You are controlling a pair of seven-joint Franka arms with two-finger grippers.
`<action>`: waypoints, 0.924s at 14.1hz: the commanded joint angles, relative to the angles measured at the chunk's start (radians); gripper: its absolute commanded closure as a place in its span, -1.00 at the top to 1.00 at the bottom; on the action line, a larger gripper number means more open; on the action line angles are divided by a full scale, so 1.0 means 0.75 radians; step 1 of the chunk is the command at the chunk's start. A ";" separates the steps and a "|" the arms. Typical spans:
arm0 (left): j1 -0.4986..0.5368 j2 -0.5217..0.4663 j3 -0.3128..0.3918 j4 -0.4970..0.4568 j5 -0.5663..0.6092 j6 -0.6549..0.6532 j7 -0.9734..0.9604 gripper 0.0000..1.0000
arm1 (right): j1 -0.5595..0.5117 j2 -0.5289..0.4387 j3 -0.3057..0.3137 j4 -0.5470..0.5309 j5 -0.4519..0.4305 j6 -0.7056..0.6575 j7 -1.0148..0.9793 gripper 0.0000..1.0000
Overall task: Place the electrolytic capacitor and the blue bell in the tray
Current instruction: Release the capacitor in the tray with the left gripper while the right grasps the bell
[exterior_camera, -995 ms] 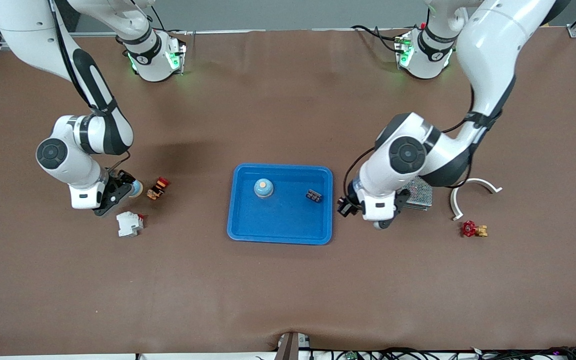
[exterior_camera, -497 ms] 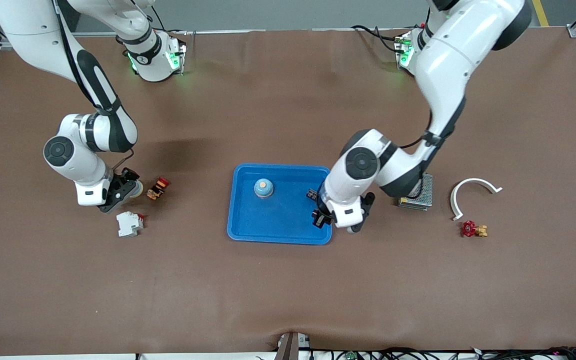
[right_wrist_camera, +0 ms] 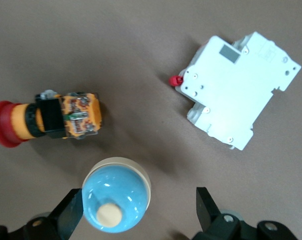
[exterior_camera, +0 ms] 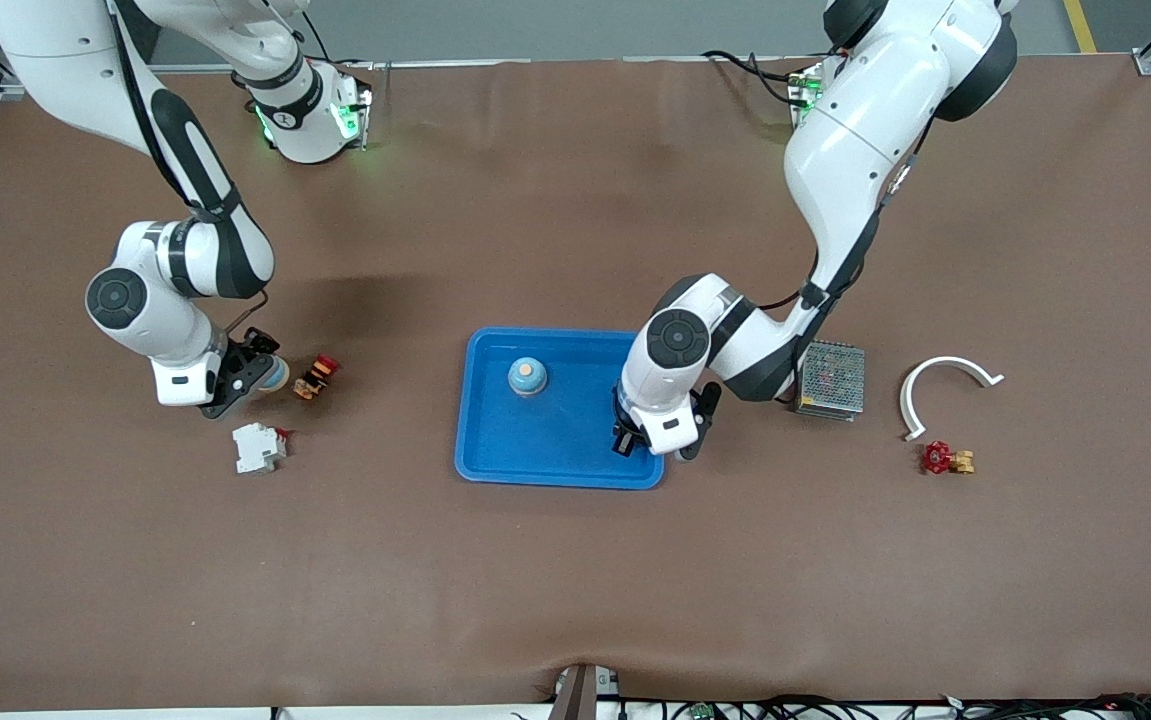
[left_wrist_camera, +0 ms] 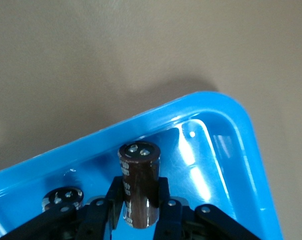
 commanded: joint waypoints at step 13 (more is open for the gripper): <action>0.218 -0.121 -0.065 0.029 -0.001 -0.079 0.309 1.00 | -0.010 -0.080 0.009 -0.108 -0.010 -0.036 0.003 1.00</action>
